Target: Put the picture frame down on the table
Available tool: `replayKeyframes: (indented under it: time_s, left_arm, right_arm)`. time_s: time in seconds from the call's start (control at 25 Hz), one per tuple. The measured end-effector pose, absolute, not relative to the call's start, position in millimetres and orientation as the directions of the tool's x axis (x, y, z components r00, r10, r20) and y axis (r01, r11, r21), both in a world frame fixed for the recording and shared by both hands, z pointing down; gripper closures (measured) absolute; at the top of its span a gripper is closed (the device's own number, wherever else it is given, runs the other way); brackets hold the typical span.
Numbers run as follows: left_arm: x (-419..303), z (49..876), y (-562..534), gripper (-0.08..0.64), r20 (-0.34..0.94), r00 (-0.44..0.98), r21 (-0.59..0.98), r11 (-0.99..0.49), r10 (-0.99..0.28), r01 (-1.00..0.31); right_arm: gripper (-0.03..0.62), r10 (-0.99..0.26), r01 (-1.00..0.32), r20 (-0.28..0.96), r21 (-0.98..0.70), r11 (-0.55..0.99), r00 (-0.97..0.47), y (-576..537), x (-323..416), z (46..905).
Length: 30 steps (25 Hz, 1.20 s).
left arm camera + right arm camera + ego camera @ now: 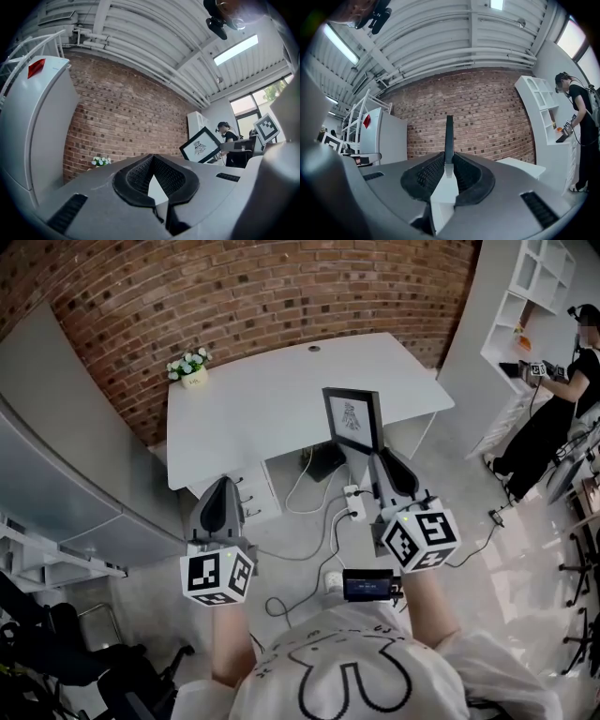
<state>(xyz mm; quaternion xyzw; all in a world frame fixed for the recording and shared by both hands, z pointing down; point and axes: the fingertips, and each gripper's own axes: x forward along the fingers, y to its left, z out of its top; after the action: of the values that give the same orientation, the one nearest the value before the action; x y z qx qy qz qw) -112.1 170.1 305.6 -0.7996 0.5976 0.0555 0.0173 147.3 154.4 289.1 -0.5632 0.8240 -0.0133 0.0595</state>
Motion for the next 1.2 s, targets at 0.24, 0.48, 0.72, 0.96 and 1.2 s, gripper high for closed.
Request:
replayKeyframes:
  time_s: [0.24, 0.48, 0.72, 0.96, 1.2]
  left_arm:
    - [-99, 309, 117, 0.548, -0.092, 0.267, 0.034, -0.271, -0.959, -0.962]
    - [-85, 309, 65, 0.548, -0.100, 0.232, 0.038, -0.236, -0.968, -0.971]
    - [-71, 313, 28, 0.548, -0.111, 0.188, 0.052, -0.194, -0.976, -0.980]
    - [-74, 316, 14, 0.548, -0.100, 0.148, 0.050, -0.153, -0.984, -0.987]
    - [-88, 324, 1, 0.548, -0.079, 0.121, 0.053, -0.126, -0.989, -0.991]
  right_arm:
    - [0.531, -0.927, -0.921, -0.076, -0.112, 0.374, -0.368, 98, 162, 294]
    - [0.531, -0.910, -0.904, -0.071, -0.108, 0.413, -0.408, 41, 173, 297]
    - [0.531, -0.889, -0.883, -0.066, -0.108, 0.458, -0.453, -5, 186, 299]
    - [0.531, -0.870, -0.864, -0.066, -0.104, 0.492, -0.488, -36, 182, 297]
    - [0.531, -0.853, -0.848, -0.046, -0.095, 0.521, -0.519, -53, 165, 303]
